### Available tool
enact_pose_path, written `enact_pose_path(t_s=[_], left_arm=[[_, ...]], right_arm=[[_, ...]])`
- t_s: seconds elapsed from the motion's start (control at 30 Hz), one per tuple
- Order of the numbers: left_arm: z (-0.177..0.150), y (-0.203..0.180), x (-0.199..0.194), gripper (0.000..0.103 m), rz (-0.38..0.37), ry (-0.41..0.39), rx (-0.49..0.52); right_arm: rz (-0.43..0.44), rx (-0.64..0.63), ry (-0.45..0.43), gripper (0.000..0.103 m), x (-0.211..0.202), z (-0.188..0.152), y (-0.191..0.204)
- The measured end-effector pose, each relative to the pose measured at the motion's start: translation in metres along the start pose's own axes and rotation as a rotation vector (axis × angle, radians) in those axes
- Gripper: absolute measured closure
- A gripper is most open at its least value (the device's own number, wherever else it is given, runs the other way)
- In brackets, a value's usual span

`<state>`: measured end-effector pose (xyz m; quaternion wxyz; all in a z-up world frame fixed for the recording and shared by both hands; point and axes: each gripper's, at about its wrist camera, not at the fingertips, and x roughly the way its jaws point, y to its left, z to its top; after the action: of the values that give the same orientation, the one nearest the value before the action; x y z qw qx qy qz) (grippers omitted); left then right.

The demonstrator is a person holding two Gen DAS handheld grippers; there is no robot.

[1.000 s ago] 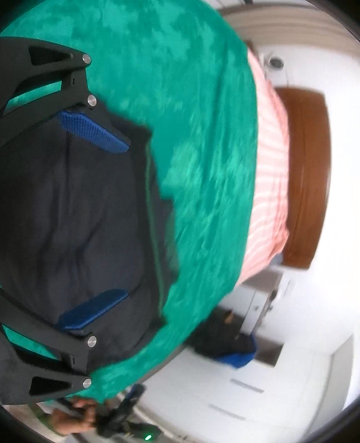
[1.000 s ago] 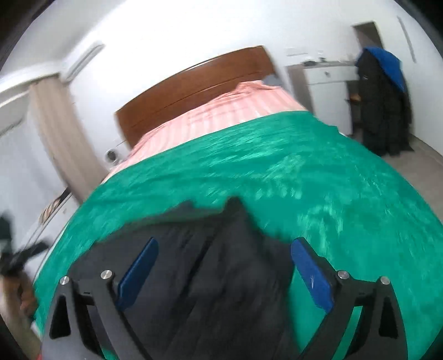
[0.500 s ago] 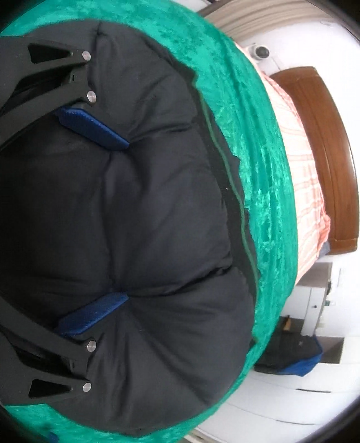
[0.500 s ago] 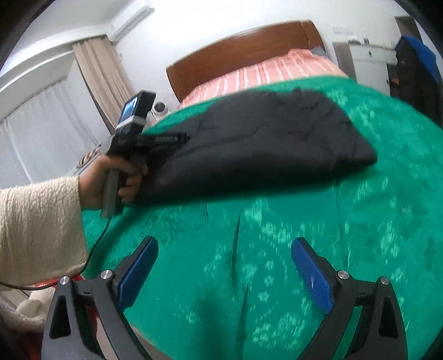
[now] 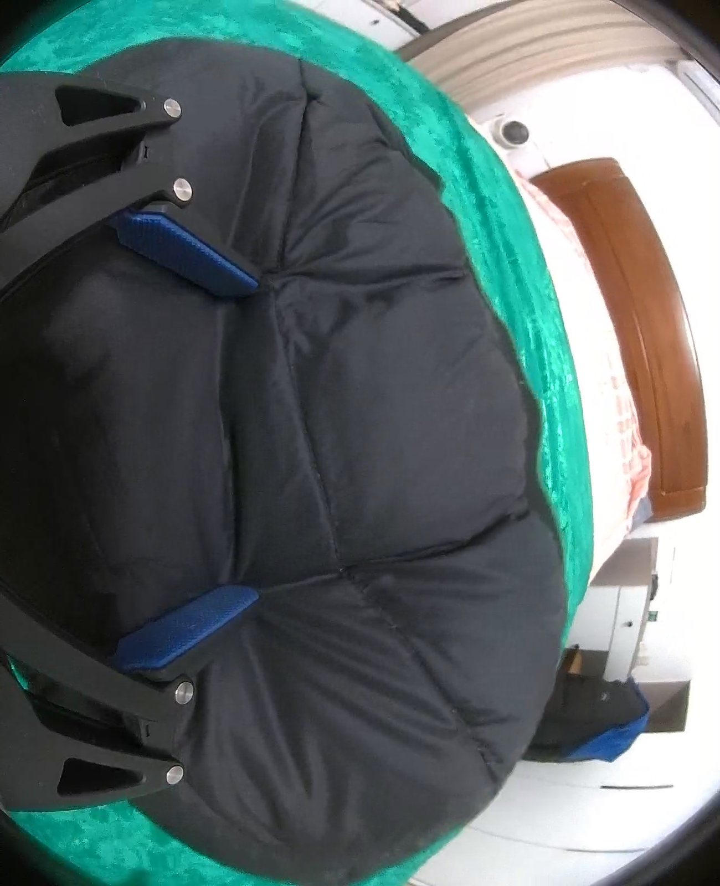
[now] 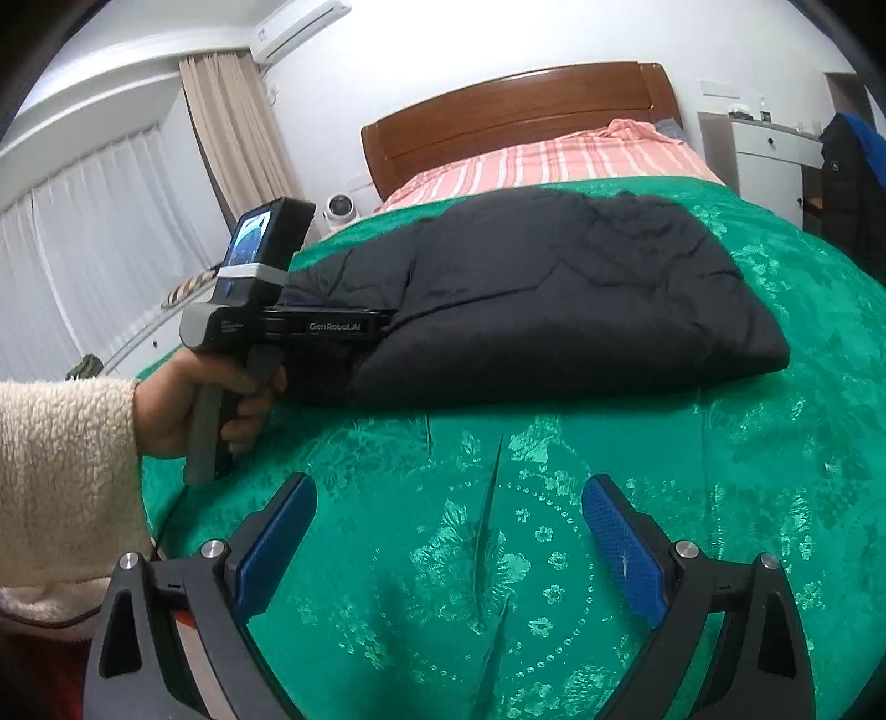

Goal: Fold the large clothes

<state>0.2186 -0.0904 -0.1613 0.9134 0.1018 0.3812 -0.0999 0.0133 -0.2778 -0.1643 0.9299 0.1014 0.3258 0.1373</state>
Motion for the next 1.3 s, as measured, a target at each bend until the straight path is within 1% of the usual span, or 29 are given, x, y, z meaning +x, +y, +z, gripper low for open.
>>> enact_pose_path(t_s=[0.2, 0.27, 0.37, 0.5, 0.6, 0.7, 0.87, 1.0, 1.07, 1.13, 1.23, 1.3], left_arm=[[0.000, 0.004, -0.008, 0.001, -0.017, 0.007, -0.011], [0.001, 0.006, -0.015, 0.001, -0.022, 0.021, -0.020], [-0.007, 0.003, -0.030, 0.001, -0.049, 0.015, -0.013], [-0.021, -0.009, -0.031, 0.000, -0.009, 0.009, 0.048], [-0.021, -0.008, -0.023, 0.000, -0.015, 0.022, 0.023], [-0.024, -0.013, -0.018, 0.001, -0.005, 0.014, 0.036], [-0.026, -0.010, -0.016, 0.001, -0.017, 0.017, 0.031], [-0.024, -0.009, -0.028, 0.001, -0.012, 0.035, 0.027], [-0.022, -0.008, -0.037, 0.001, -0.021, 0.044, 0.020], [-0.025, -0.010, -0.044, 0.001, -0.034, 0.046, 0.035], [-0.033, -0.018, -0.042, 0.000, -0.005, 0.039, 0.092], [-0.038, -0.017, -0.037, 0.000, -0.001, 0.033, 0.088]], right_arm=[[0.013, 0.041, 0.011, 0.007, 0.006, 0.003, -0.012], [0.011, 0.044, 0.006, 0.007, 0.003, 0.003, -0.013], [0.012, 0.049, -0.003, 0.007, 0.001, 0.001, -0.013], [0.021, 0.064, -0.003, 0.007, 0.002, 0.002, -0.016], [0.016, 0.051, 0.003, 0.007, 0.003, 0.002, -0.014], [0.009, 0.039, -0.002, 0.007, 0.002, 0.002, -0.012], [0.016, 0.047, 0.005, 0.007, 0.003, 0.002, -0.012], [0.011, 0.039, 0.002, 0.007, 0.002, 0.001, -0.011], [0.010, 0.045, 0.000, 0.007, 0.000, 0.001, -0.012], [0.012, 0.054, 0.001, 0.007, 0.001, 0.001, -0.014], [0.022, 0.070, 0.007, 0.007, 0.003, 0.002, -0.016], [0.024, 0.072, 0.014, 0.007, 0.004, 0.001, -0.016]])
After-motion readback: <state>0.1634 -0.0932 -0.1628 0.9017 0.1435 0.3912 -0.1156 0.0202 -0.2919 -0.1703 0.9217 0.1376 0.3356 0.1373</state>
